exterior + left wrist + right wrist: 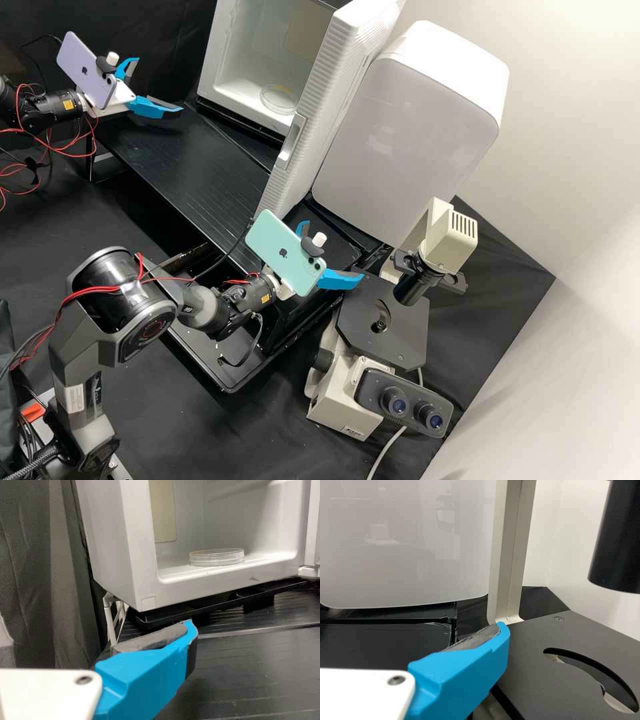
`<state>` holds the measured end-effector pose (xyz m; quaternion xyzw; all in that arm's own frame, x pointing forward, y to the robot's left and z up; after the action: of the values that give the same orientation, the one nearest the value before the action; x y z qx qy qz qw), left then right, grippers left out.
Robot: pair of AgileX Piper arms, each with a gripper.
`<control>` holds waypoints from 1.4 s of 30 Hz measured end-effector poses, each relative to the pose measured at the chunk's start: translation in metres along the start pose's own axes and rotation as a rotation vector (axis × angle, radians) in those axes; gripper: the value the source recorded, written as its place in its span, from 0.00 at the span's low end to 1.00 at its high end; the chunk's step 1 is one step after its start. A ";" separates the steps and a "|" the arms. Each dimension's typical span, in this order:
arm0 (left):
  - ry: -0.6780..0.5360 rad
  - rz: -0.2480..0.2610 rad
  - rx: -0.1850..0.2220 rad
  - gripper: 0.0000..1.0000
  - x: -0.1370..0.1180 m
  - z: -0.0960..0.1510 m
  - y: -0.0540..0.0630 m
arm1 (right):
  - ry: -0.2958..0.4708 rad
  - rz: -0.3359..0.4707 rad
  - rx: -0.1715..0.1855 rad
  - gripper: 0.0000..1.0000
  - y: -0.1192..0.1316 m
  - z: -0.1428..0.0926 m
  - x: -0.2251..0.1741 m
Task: Take the petri dish out of the incubator
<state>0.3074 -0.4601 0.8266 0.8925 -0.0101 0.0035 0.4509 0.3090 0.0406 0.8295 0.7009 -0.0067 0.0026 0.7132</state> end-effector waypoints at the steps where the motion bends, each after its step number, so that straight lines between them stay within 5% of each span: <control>1: 0.000 0.000 0.000 1.00 0.000 0.000 0.000 | 0.000 0.000 0.000 1.00 0.000 0.000 0.000; 11: 0.009 0.003 0.008 1.00 0.001 -0.005 0.001 | 0.000 0.000 0.000 1.00 0.000 0.000 0.000; 22: 0.217 0.038 -0.034 1.00 0.014 -0.058 0.007 | 0.000 0.000 0.000 1.00 0.000 0.000 0.000; 32: 0.142 0.024 0.002 1.00 0.016 -0.046 0.005 | 0.000 0.000 0.000 1.00 0.000 0.000 0.000; 42: -0.043 0.024 -0.024 1.00 0.012 -0.009 0.011 | 0.000 0.000 0.000 1.00 0.000 0.000 0.000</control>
<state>0.3193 -0.4591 0.8408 0.8867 -0.0307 -0.0103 0.4611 0.3090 0.0406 0.8295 0.7009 -0.0067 0.0026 0.7132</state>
